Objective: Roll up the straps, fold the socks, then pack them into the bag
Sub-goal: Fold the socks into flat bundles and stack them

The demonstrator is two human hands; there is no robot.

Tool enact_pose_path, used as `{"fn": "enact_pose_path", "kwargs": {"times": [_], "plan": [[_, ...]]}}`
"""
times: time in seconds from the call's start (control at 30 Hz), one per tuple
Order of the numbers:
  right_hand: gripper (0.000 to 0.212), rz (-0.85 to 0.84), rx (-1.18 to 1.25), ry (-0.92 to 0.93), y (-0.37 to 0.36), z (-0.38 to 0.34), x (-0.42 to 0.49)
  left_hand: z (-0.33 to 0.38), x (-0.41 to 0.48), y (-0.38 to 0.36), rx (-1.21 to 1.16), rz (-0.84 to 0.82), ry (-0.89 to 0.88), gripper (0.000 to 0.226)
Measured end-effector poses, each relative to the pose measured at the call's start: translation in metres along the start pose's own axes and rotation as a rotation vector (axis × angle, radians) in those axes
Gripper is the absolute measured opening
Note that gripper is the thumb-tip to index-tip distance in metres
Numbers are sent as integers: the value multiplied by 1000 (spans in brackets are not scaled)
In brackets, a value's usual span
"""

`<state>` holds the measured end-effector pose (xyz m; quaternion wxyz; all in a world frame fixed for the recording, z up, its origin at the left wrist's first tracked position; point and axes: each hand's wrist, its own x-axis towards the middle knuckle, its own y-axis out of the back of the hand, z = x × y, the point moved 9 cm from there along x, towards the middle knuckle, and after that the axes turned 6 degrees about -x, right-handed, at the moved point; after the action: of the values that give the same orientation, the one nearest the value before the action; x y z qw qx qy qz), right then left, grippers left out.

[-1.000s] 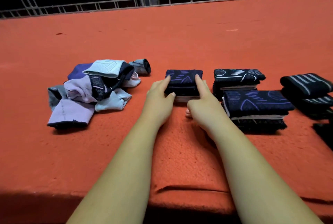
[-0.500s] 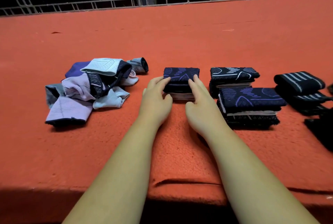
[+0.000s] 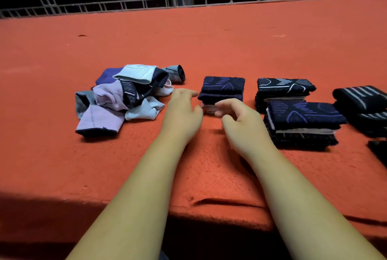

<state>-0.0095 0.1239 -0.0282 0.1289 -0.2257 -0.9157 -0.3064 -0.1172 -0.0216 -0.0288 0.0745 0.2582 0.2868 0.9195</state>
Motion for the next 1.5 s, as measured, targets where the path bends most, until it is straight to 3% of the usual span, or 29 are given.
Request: {"fn": "enact_pose_path", "kwargs": {"times": [0.13,0.3,0.53,0.7,0.87,1.0,1.13,1.3,1.4,1.5], "plan": [[38,-191,37,-63,-22,4,-9,-16,-10,42,185,99,-11,53],[35,-321,-4,-67,-38,1,-16,-40,-4,83,397,158,45,47],[34,-354,-66,-82,-43,9,-15,-68,11,85,403,42,139,56],[33,-370,-70,-77,-46,9,-16,-78,21,82,424,37,163,53],[34,-371,-60,-76,-46,7,-16,-86,31,80,412,52,217,66],[35,-379,-51,-79,-46,7,-17,-70,30,88,386,110,119,62],[34,-351,-29,-88,-44,6,-16,-28,15,98,364,179,-94,48],[30,-164,-33,53,-26,-5,-10,17,-37,84,397,120,-298,36],[49,-50,-70,200,-13,-17,-11,39,-66,81,438,51,-349,33],[74,-52,-117,278,-9,-26,-17,55,-84,87,373,-33,-336,30]]}}
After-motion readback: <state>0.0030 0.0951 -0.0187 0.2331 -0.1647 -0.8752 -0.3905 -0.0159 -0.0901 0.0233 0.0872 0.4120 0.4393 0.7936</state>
